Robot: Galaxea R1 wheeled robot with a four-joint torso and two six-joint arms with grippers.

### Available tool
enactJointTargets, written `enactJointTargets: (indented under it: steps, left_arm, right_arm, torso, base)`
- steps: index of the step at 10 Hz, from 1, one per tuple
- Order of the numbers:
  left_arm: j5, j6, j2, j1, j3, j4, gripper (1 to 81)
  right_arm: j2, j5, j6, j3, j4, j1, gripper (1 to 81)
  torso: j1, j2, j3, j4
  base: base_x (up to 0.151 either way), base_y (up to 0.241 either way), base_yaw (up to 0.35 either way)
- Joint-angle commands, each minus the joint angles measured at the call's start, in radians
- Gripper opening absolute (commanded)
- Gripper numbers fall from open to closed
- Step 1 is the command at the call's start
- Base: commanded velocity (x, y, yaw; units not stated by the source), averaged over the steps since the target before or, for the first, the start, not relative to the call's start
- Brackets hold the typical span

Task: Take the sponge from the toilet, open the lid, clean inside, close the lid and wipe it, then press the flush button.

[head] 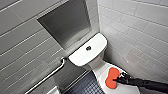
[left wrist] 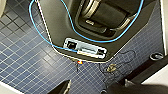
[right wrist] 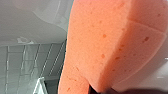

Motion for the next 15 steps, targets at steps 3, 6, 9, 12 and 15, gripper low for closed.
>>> enactJointTargets:
  steps: [3, 6, 9, 12, 15]
  left_arm:
    - [0.062, 0.002, -0.024, 0.034, -0.008, 0.01, 81.1]
    - [0.063, 0.002, -0.024, 0.034, -0.008, 0.01, 81.1]
    - [0.063, 0.002, -0.023, 0.034, -0.008, 0.01, 81.1]
    - [0.063, 0.004, -0.02, 0.034, -0.008, 0.012, 81.1]
    - [0.063, 0.004, -0.018, 0.034, -0.008, 0.013, 81.1]
  right_arm:
    - [0.202, -0.093, 0.14, -0.202, 0.013, 0.087, 1.0]
    - [0.346, -0.041, 0.285, -0.506, 0.027, 0.042, 1.0]
    - [0.289, 0.051, 0.323, -0.447, 0.014, -0.019, 1.0]
    - [0.1, 0.274, 0.319, -0.174, -0.056, -0.16, 1.0]
    - [-0.099, 0.427, 0.319, 0.065, -0.061, -0.257, 1.0]
  torso:
    - [0.0, 0.0, 0.0, 0.0]
    - [0.0, 0.0, 0.0, 0.0]
    - [0.0, 0.0, 0.0, 0.0]
    - [0.0, 0.0, 0.0, 0.0]
    - [0.0, 0.0, 0.0, 0.0]
  base:
    - [0.0, 0.0, 0.0]
    - [0.0, 0.0, 0.0]
    - [0.0, 0.0, 0.0]
    - [0.0, 0.0, 0.0]
    - [0.0, 0.0, 0.0]
